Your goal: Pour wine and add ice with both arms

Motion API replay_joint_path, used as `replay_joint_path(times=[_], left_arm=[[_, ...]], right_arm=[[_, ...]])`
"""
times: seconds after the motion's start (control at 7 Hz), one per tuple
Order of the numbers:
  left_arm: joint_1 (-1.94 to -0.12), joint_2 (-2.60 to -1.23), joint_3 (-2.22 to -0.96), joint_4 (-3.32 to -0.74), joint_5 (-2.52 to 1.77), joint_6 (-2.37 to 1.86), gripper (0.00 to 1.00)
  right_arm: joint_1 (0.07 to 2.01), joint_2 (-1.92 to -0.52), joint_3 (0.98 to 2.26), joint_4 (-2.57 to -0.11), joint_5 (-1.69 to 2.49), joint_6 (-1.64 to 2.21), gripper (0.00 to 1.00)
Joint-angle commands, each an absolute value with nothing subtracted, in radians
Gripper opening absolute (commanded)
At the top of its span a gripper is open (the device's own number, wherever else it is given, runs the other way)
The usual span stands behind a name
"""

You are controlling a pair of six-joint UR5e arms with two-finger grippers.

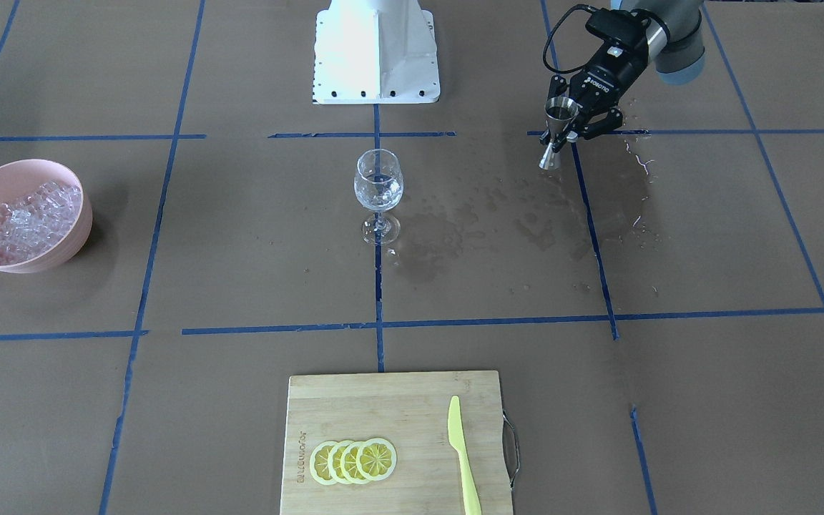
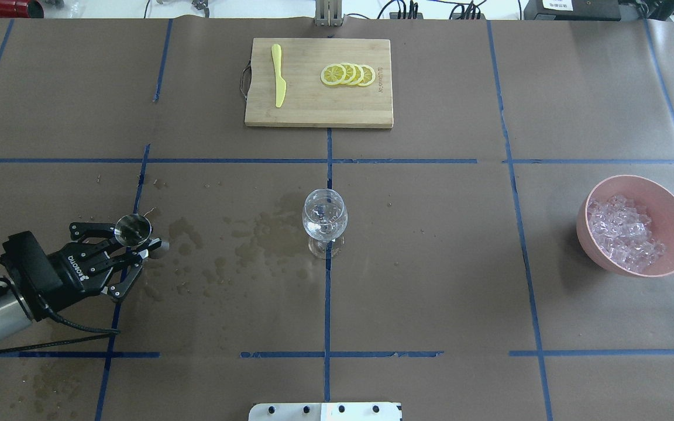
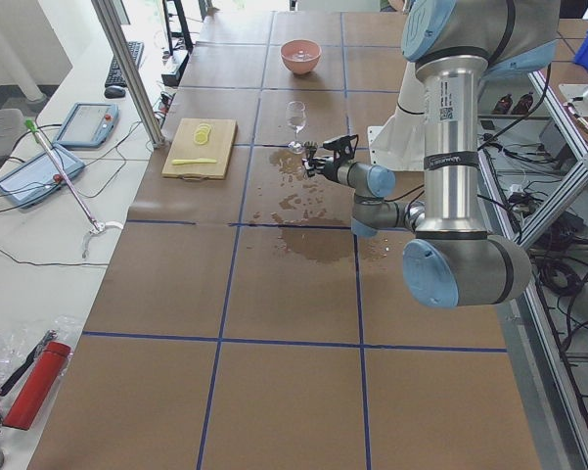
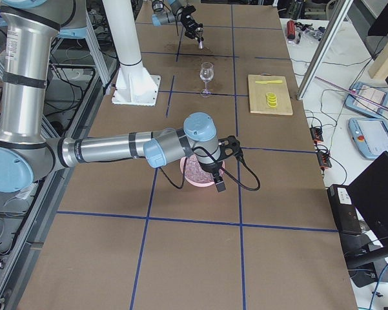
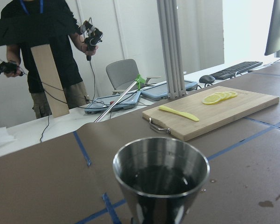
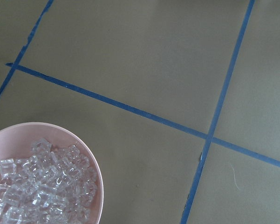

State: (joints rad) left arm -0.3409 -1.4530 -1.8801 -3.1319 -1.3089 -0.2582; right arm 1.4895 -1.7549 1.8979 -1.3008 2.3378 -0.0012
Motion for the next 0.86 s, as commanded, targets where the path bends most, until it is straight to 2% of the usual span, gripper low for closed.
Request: replay_joint_path(times=[0.0, 0.29, 0.71], left_arm=[[-0.562, -1.565, -1.896, -2.939, -1.724, -0.258, 0.0], [-0.609, -1.714, -1.894, -2.745, -1.799, -0.258, 0.0], [-0.601, -1.854, -1.908, -2.489, -1.798, -0.256, 0.0]], right_arm=[[1.489, -1.755, 1.899, -1.301, 2.339, 0.03, 1.0], [1.491, -1.755, 1.899, -1.301, 2.338, 0.035, 1.0], [1.491, -1.756, 1.891, -1.301, 2.339, 0.037, 1.0]])
